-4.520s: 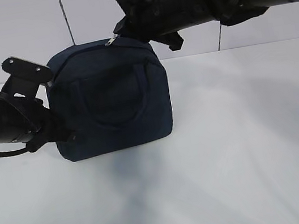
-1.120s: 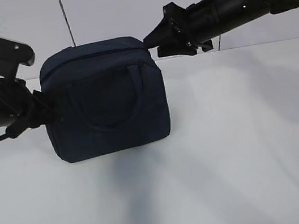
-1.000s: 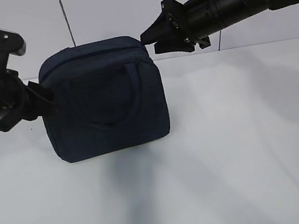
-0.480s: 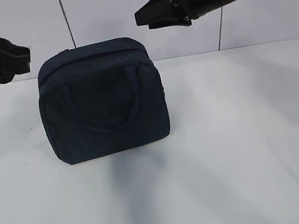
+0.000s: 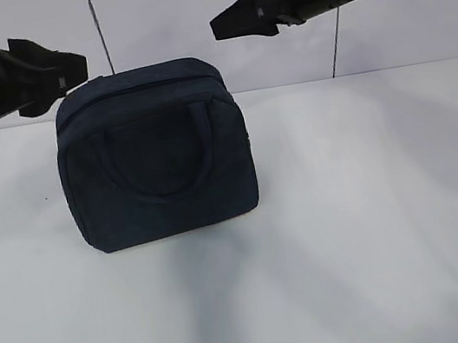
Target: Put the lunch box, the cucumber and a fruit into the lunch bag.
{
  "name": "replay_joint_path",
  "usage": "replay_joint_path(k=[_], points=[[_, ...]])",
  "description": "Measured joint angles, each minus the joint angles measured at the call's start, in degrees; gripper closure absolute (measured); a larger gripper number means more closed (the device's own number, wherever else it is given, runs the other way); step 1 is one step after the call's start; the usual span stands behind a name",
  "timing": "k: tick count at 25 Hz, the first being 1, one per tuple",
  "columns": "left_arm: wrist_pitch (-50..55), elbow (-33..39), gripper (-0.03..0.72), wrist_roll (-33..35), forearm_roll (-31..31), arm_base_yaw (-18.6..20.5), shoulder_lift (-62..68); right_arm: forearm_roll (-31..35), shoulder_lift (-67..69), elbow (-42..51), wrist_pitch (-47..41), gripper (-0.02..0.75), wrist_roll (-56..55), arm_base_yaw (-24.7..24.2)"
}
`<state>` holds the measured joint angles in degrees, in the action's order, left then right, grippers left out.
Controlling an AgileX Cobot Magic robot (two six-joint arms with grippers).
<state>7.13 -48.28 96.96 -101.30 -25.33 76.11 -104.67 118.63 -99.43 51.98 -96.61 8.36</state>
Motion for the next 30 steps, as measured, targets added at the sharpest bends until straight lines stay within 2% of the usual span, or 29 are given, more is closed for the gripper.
replay_joint_path(k=[2,5,9,14,15,18,21,24,27,30], points=[[0.22,0.0,0.379,0.0,1.56,0.0,0.0,0.0,0.0,0.0,-3.29,0.335,4.02,0.0],[0.1,0.0,0.379,-0.05,2.46,0.0,0.0,0.0,0.0,0.0,-12.81,0.335,10.26,0.0],[-2.17,0.0,0.379,-0.14,3.35,0.0,0.0,0.0,0.0,0.0,-31.63,0.335,16.17,0.0],[-4.83,0.0,0.379,-0.14,3.58,0.0,0.0,1.07,0.0,0.47,-60.0,0.335,22.7,0.0],[-5.17,0.0,0.379,-0.14,3.58,0.0,0.0,4.3,0.0,0.62,-64.97,0.335,24.62,0.0],[-5.59,0.0,0.379,-0.14,3.58,0.0,0.0,27.15,-0.22,0.62,-78.61,0.335,42.68,0.0],[-5.87,0.0,0.379,-0.14,3.61,0.0,0.0,51.76,-0.34,0.75,-87.83,0.335,64.72,-0.1],[-5.99,0.0,0.379,-0.14,3.61,0.0,0.0,69.42,-2.32,1.19,-92.38,0.335,78.77,-0.1],[-6.35,0.0,0.379,-0.14,3.61,0.0,0.0,83.38,-7.75,1.29,-94.72,0.335,90.34,-0.1],[-7.13,0.0,0.379,-0.14,3.61,0.0,0.0,91.13,-13.98,1.18,-96.73,0.335,97.14,-0.1]])
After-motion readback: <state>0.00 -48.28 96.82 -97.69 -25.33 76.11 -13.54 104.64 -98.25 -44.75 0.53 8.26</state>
